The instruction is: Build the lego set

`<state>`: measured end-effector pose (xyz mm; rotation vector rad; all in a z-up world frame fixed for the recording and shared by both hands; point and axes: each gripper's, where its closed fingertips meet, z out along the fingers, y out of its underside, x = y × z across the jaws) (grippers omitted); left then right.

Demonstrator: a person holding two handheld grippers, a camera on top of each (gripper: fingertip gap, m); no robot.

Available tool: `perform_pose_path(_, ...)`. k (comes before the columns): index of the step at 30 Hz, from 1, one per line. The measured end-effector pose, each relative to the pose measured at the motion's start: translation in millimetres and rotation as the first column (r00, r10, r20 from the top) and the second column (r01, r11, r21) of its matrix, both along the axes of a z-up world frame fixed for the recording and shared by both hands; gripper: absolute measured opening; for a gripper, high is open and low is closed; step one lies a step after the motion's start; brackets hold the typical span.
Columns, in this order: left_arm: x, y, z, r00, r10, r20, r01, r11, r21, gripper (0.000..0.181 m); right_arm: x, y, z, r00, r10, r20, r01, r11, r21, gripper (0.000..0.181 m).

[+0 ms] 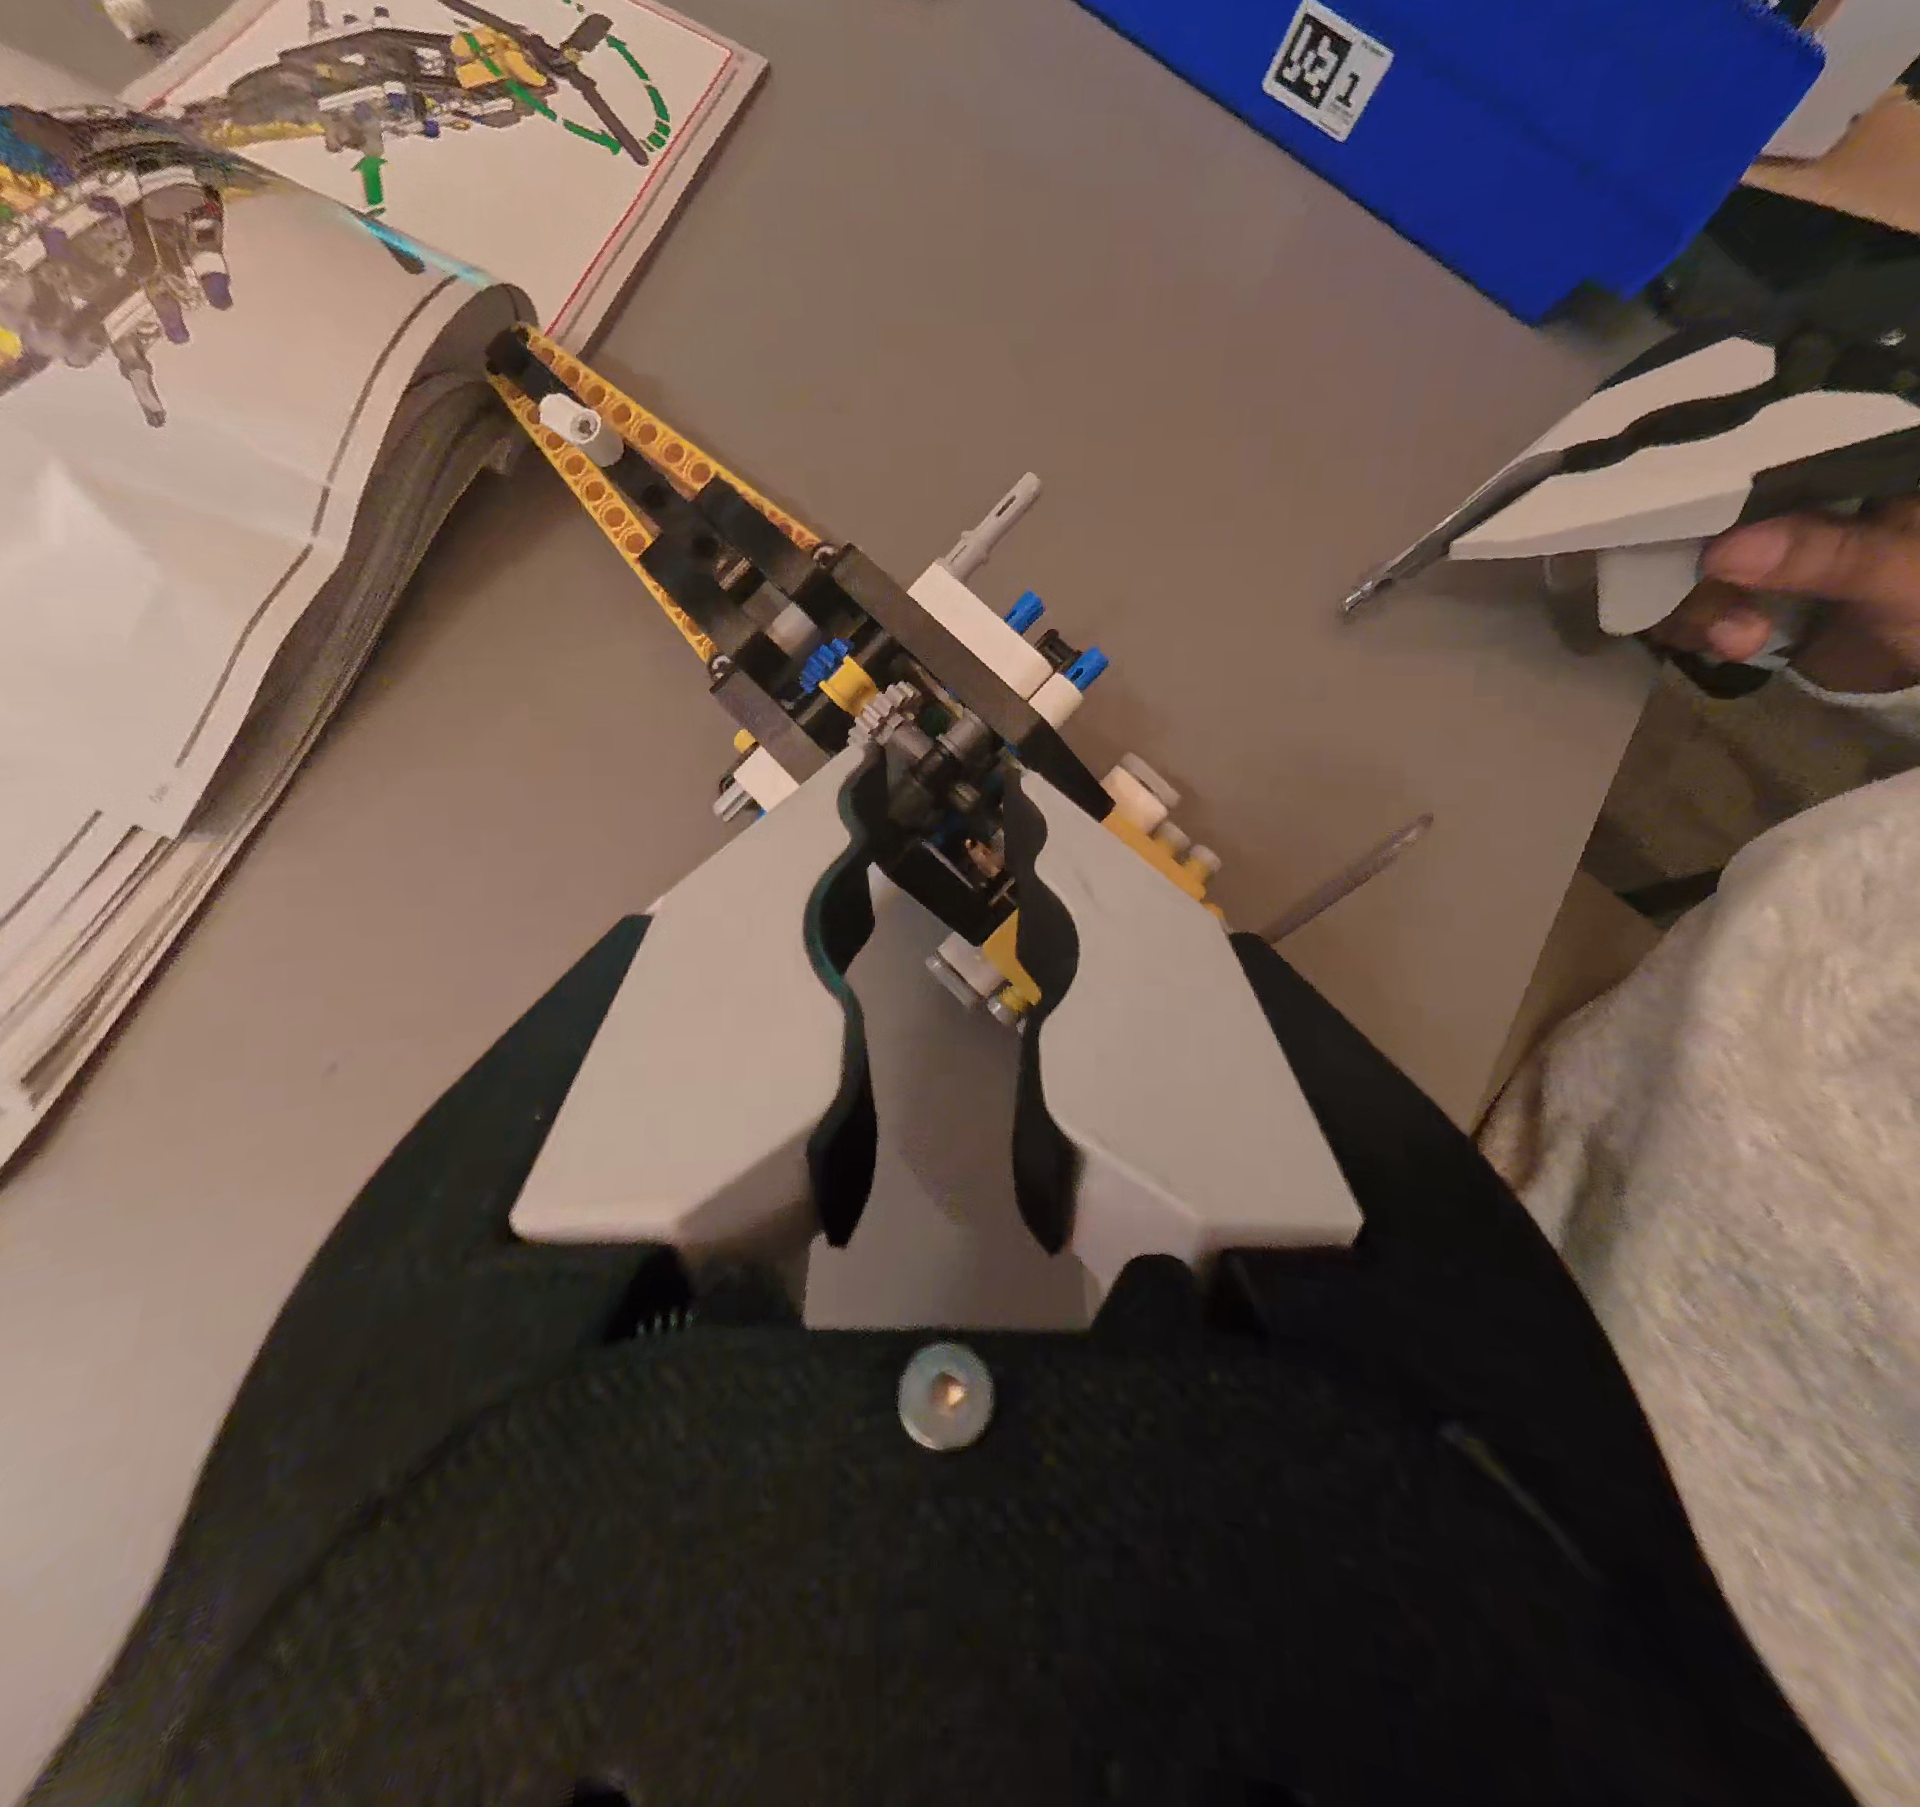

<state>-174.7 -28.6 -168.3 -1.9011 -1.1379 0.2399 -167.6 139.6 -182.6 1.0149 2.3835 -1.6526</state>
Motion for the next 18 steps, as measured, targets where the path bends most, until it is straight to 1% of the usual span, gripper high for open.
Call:
perform_pose_path(1,0.0,-1.2,0.8,1.000,0.012,0.002,-0.012,1.000,0.017,0.020,0.9,-1.2,0.4,1.000,0.005,-0.002,-0.005,1.000,-0.002,0.000)
perform_pose_path(2,-0.1,-1.7,2.8,1.000,0.024,0.003,-0.024,0.999,0.042,0.022,2.0,-2.4,0.7,1.000,0.010,-0.005,-0.010,1.000,-0.001,0.000)
perform_pose_path(4,1.1,0.7,11.5,1.000,0.031,0.003,-0.031,0.991,0.131,0.033,4.3,-5.0,1.1,1.000,0.021,-0.016,-0.021,1.000,0.003,0.000)
perform_pose_path(9,2.9,-4.0,25.0,0.995,0.097,0.038,-0.104,0.952,0.288,0.039,10.7,-14.5,0.6,0.998,0.053,-0.030,-0.053,0.998,0.015,0.000)
perform_pose_path(13,13.8,-9.6,38.0,0.988,0.152,0.026,-0.151,0.925,0.349,0.043,14.6,-20.8,1.4,0.997,0.070,-0.043,-0.069,0.997,0.019,0.000)
perform_pose_path(16,28.0,-18.5,37.2,0.978,0.205,0.039,-0.205,0.911,0.357,0.043,17.6,-25.5,1.0,0.995,0.083,-0.047,-0.082,0.996,0.024,0.000)
perform_pose_path(18,37.9,-27.3,34.6,0.965,0.258,0.056,-0.260,0.889,0.376,0.043,20.2,-30.6,4.6,0.993,0.097,-0.062,-0.096,0.995,0.009,0.000)
